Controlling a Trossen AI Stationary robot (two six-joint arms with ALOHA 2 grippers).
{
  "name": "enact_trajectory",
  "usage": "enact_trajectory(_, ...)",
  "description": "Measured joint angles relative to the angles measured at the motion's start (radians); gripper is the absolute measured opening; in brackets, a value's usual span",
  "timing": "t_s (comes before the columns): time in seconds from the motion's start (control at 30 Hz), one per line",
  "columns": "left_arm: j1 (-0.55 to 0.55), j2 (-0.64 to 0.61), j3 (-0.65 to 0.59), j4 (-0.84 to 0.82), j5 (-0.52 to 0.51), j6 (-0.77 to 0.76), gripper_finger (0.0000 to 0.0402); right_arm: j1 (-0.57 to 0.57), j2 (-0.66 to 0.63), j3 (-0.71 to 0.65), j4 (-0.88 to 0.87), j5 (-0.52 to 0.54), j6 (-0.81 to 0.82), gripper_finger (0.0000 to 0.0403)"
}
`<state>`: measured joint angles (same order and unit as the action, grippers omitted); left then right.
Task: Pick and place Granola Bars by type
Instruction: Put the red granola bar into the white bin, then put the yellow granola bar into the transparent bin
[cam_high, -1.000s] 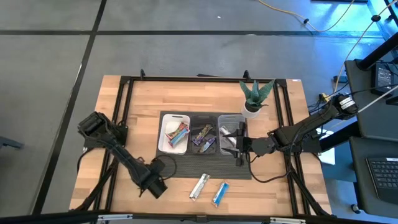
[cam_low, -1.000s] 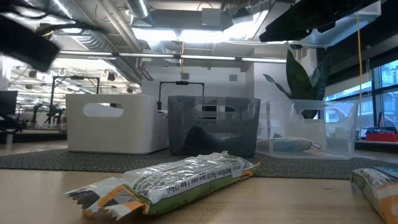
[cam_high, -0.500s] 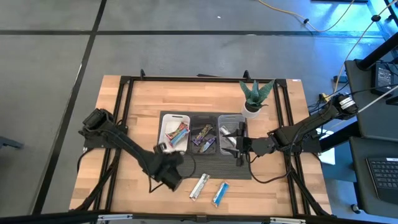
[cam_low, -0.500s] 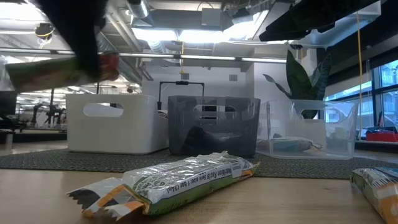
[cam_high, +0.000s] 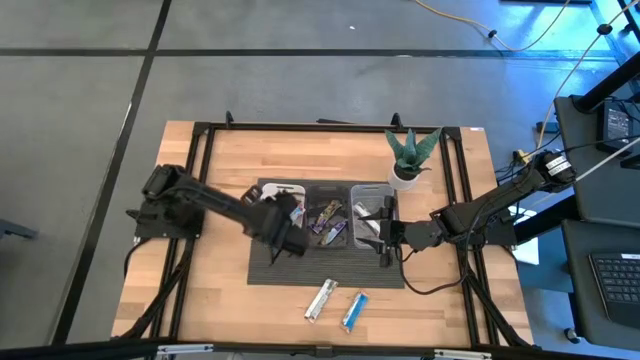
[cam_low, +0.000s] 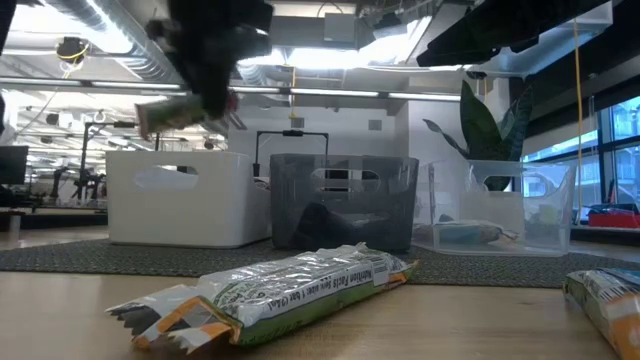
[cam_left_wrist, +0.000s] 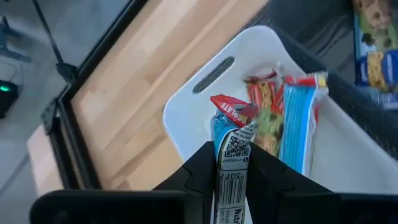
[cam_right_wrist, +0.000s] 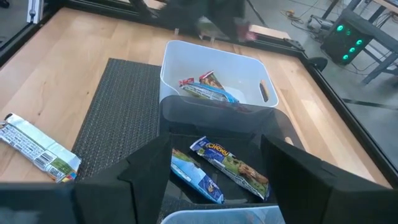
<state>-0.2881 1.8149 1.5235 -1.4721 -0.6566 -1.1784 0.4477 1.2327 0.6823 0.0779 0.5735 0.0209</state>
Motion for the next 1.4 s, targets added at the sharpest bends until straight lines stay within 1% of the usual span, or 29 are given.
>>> enact_trajectory(0.13, 0.07, 0.0, -0.026, 0.087, -0.001, 0.06, 0.0061, 0.0, 0.0, 0.0, -0.001, 0.0, 0.0, 0.0248)
enact_trajectory(0.2, 0.093, 0.0, -0.043, 0.138, 0.016, 0.085, 0.0061, 0.0, 0.0, 0.0, -0.003, 0.0, 0.0, 0.0248)
enact_trajectory(0.27, 0.11, 0.0, -0.056, 0.187, 0.036, 0.09, 0.0061, 0.0, 0.0, 0.0, -0.005, 0.0, 0.0, 0.0248)
enact_trajectory(0.47, 0.143, 0.0, -0.123, 0.357, 0.053, 0.076, 0.0061, 0.0, 0.0, 0.0, -0.015, -0.001, 0.0, 0.0248)
enact_trajectory(0.57, 0.15, 0.0, -0.15, 0.379, 0.065, 0.072, 0.0061, 0.0, 0.0, 0.0, -0.024, -0.001, 0.001, 0.0248)
enact_trajectory(0.77, 0.154, 0.0, -0.177, 0.376, 0.047, 0.059, 0.0061, 0.0, 0.0, 0.0, -0.032, -0.001, 0.001, 0.0248)
enact_trajectory(0.93, 0.151, 0.0, -0.178, 0.378, 0.047, 0.124, 0.0061, 0.0, 0.0, 0.0, -0.031, -0.001, 0.0, 0.0248)
enact_trajectory(1.03, 0.152, 0.0, -0.178, 0.378, 0.058, 0.115, 0.0064, 0.0, 0.0, 0.0, -0.023, -0.001, -0.002, 0.0248)
enact_trajectory(1.23, 0.151, 0.0, -0.178, 0.378, 0.069, 0.109, 0.009, 0.0, 0.0, 0.0, 0.017, -0.001, -0.004, 0.0248)
enact_trajectory(1.4, 0.148, 0.0, -0.176, 0.374, 0.032, 0.155, 0.0123, 0.0, 0.0, 0.0, 0.017, -0.001, -0.002, 0.0248)
